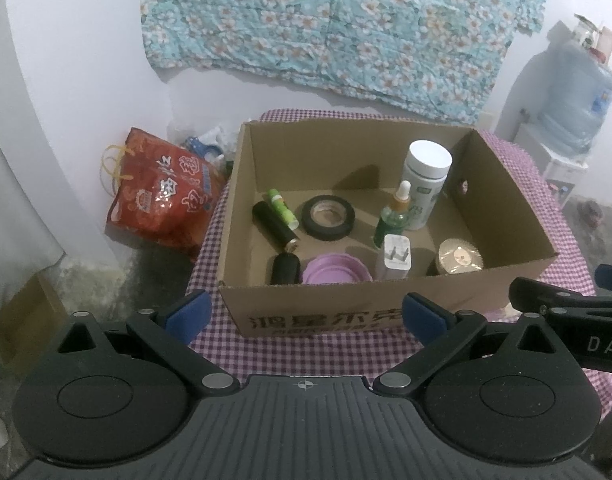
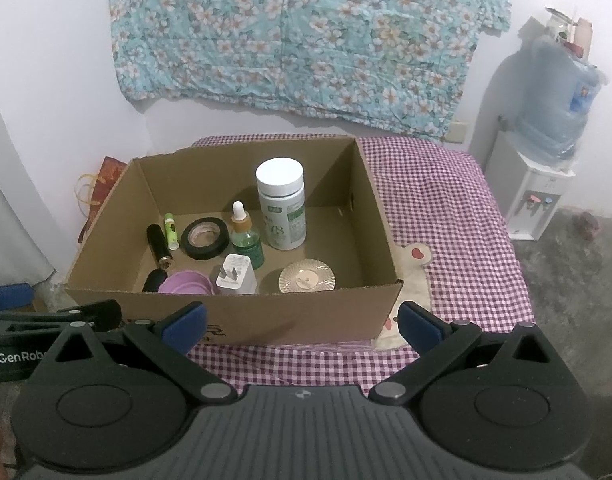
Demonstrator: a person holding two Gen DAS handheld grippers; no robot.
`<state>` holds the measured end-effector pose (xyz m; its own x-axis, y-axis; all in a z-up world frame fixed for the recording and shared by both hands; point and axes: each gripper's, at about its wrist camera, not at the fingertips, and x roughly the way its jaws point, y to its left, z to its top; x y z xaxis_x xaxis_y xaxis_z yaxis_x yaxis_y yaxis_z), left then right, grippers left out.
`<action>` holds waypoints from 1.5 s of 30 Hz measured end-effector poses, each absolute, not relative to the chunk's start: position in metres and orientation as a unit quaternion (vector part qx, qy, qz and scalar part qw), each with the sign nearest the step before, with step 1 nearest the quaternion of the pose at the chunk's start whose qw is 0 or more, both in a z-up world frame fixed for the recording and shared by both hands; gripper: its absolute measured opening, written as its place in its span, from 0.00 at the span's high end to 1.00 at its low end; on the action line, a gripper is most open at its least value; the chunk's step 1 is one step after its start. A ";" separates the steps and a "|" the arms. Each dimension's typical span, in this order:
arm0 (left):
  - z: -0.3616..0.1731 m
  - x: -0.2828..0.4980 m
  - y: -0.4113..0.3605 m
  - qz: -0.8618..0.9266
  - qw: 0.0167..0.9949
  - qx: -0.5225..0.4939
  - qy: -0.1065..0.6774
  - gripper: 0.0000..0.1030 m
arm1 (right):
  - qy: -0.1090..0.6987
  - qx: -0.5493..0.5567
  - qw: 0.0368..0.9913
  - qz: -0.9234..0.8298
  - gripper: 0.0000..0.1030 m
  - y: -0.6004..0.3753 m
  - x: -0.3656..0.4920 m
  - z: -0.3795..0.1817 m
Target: Organize rigid objects
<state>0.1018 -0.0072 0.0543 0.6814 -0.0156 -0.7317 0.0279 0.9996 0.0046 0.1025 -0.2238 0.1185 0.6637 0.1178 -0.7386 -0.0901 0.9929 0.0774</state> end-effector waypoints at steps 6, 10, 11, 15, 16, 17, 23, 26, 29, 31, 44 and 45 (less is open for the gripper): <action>0.055 0.102 -0.007 -0.013 0.917 0.008 0.400 0.01 | 0.407 0.018 0.911 0.058 0.00 -0.224 0.102 0.118; 0.054 0.101 -0.006 -0.013 0.917 0.008 0.400 0.01 | 0.407 0.016 0.911 0.057 0.00 -0.225 0.102 0.116; 0.054 0.102 -0.006 -0.013 0.916 0.008 0.400 0.01 | 0.408 0.016 0.911 0.057 0.00 -0.225 0.102 0.116; 0.054 0.102 -0.006 -0.013 0.917 0.008 0.400 0.01 | 0.408 0.016 0.911 0.057 0.00 -0.226 0.101 0.116; 0.054 0.102 -0.006 -0.013 0.916 0.008 0.400 0.01 | 0.408 0.016 0.911 0.057 0.00 -0.226 0.102 0.115; 0.054 0.102 -0.006 -0.013 0.916 0.008 0.400 0.01 | 0.408 0.016 0.911 0.058 0.00 -0.226 0.102 0.115; 0.054 0.102 -0.006 -0.013 0.916 0.008 0.400 0.01 | 0.409 0.016 0.911 0.058 0.00 -0.226 0.102 0.115; 0.054 0.102 -0.006 -0.013 0.916 0.008 0.400 0.01 | 0.409 0.017 0.911 0.057 0.00 -0.226 0.101 0.115; 0.054 0.101 -0.006 -0.013 0.916 0.008 0.400 0.01 | 0.409 0.017 0.911 0.057 0.00 -0.227 0.101 0.114; 0.054 0.102 -0.007 -0.013 0.916 0.008 0.400 0.01 | 0.409 0.017 0.911 0.057 0.00 -0.227 0.101 0.114; 0.055 0.102 -0.007 -0.013 0.916 0.008 0.400 0.01 | 0.409 0.017 0.911 0.058 0.00 -0.227 0.101 0.114; 0.055 0.102 -0.007 -0.013 0.916 0.008 0.400 0.01 | 0.409 0.017 0.911 0.057 0.00 -0.227 0.101 0.114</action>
<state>0.1016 -0.0067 0.0547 0.6794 -0.0167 -0.7336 0.0298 0.9995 0.0049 0.1014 -0.2270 0.1144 0.6590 0.1187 -0.7427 -0.0906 0.9928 0.0782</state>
